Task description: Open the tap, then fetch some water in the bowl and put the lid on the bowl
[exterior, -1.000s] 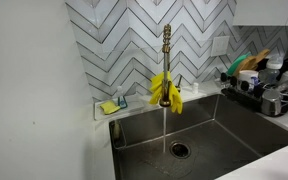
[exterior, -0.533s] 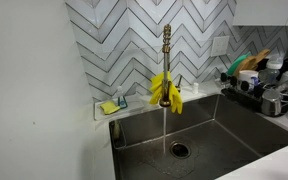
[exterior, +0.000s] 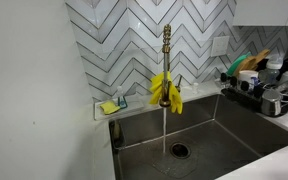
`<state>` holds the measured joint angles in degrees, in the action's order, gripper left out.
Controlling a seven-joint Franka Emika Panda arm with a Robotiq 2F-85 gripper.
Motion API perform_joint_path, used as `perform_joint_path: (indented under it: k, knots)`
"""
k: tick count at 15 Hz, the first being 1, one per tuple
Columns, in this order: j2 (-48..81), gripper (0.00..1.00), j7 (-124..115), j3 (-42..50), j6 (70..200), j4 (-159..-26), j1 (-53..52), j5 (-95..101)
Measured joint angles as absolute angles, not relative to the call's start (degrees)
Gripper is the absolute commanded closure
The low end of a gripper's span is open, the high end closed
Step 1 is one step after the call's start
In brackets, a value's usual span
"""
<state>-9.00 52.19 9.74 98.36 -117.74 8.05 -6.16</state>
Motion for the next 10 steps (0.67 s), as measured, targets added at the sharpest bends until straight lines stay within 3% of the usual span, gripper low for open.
perform_joint_path:
  k: [10]
  knots:
    - [-16.3, 0.93, 42.8, 0.4, 94.1, -116.8, -2.6, -10.0]
